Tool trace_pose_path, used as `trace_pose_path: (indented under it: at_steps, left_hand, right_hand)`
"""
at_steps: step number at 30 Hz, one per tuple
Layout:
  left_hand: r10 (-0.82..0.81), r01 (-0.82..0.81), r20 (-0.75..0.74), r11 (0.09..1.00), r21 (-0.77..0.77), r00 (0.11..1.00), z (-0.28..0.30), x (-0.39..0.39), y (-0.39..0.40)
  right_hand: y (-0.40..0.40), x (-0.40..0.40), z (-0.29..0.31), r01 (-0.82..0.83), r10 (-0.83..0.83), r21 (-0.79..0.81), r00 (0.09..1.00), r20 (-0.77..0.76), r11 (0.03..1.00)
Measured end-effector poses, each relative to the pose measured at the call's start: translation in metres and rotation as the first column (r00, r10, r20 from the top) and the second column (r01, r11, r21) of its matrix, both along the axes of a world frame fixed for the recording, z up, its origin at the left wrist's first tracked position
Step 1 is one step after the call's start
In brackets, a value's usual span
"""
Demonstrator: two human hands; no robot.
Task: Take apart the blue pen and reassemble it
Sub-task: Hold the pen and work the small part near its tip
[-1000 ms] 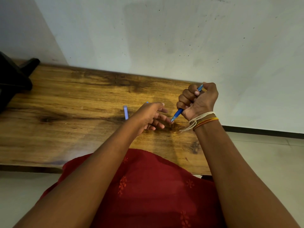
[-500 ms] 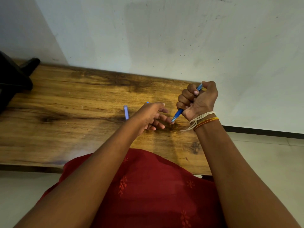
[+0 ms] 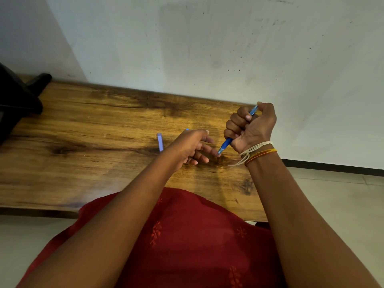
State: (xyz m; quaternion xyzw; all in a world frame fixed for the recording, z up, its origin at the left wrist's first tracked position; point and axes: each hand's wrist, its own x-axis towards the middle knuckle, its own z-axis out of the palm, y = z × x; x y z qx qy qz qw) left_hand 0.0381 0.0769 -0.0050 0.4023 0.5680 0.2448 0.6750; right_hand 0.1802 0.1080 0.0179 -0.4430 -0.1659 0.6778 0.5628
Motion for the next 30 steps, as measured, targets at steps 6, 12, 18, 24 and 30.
trace_pose_path:
  at_steps: [6, 12, 18, 24, 30]
  left_hand:
    - [0.003, -0.003, -0.002, 1.000, -0.001, 1.000, 0.0008, 0.0003, -0.0006]
    - [0.008, -0.008, 0.000, 1.000, -0.004, 1.000, 0.0018, -0.0001, -0.0008]
    - [0.011, -0.011, 0.004, 1.000, -0.009, 1.000, 0.0019, -0.0008, -0.0006]
    - [0.010, -0.010, 0.001, 1.000, -0.006, 1.000, 0.0016, -0.0009, -0.0005]
    - [0.009, -0.009, -0.001, 1.000, -0.006, 1.000, 0.0022, -0.0011, -0.0009]
  right_hand:
    - [0.0016, 0.0001, 0.0005, 0.011, -0.011, -0.010, 1.000, 0.001, 1.000]
    - [0.0016, -0.0011, 0.0009, 0.046, -0.046, -0.010, 0.999, -0.001, 0.999]
    - [0.0011, 0.0004, 0.0023, 0.100, -0.100, -0.013, 0.995, -0.018, 0.995]
    - [0.0000, 0.0017, 0.0005, 0.099, -0.100, -0.032, 0.994, -0.049, 0.995]
    - [0.0008, 0.0014, 0.0005, 0.104, -0.106, -0.043, 0.993, -0.048, 0.994]
